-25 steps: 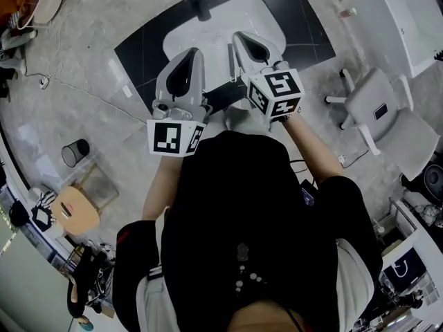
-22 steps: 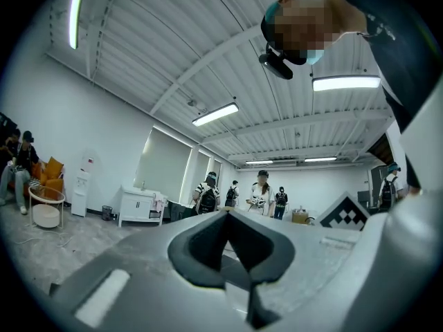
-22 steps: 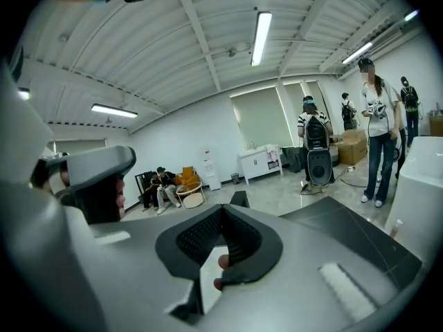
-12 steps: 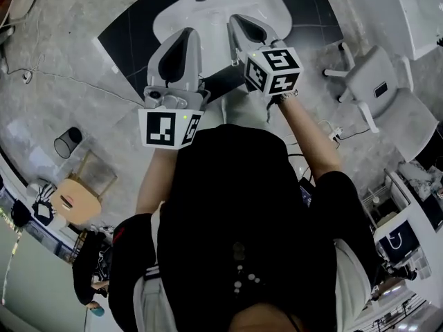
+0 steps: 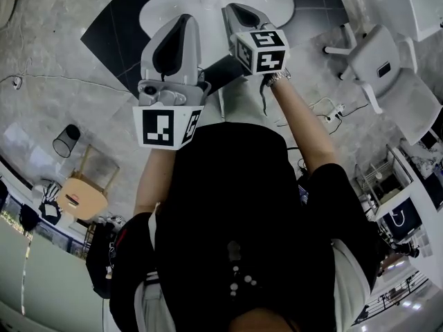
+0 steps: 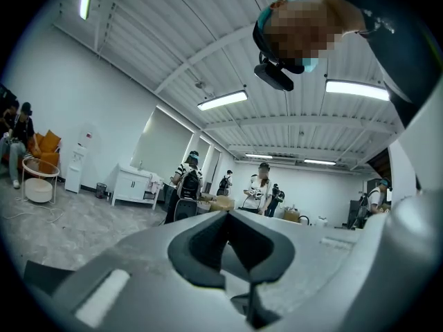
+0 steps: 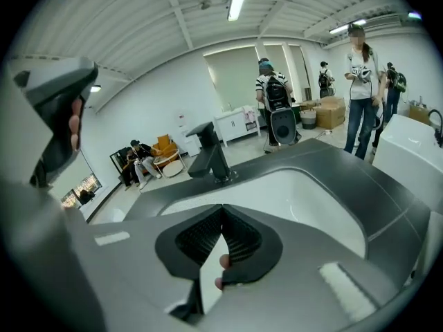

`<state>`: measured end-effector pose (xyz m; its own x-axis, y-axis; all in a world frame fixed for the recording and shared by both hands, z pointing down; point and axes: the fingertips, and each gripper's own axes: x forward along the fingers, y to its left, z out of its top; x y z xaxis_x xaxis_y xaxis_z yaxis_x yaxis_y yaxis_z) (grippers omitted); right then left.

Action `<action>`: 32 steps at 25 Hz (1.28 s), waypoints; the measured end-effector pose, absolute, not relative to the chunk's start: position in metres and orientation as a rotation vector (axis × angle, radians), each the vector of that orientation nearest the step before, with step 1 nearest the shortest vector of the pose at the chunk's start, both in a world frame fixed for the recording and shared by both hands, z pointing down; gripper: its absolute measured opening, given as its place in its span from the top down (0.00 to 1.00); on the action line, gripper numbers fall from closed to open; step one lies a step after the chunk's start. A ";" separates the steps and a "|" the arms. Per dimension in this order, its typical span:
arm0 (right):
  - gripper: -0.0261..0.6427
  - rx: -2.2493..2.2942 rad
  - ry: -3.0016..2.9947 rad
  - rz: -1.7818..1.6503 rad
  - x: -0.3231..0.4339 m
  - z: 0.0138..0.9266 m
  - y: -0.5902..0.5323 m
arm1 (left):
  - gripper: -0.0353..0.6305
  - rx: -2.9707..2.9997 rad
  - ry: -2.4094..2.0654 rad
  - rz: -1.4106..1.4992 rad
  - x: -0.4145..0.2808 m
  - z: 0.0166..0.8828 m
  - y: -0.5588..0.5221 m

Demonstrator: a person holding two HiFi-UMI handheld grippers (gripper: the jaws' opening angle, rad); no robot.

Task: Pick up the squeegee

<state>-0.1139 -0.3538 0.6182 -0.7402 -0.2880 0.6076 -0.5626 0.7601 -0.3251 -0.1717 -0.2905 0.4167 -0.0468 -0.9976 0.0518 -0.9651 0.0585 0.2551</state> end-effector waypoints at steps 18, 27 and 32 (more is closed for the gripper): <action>0.69 0.603 -2.000 0.747 -0.107 0.765 -0.341 | 0.94 2.040 -2.051 -0.252 -0.182 0.427 -0.317; 0.69 0.606 -1.921 0.747 -0.106 0.784 -0.343 | 0.94 1.999 -2.063 -0.255 -0.197 0.438 -0.317; 0.71 0.640 -1.886 0.736 -0.105 0.791 -0.346 | 0.94 1.982 -2.059 -0.266 -0.199 0.440 -0.317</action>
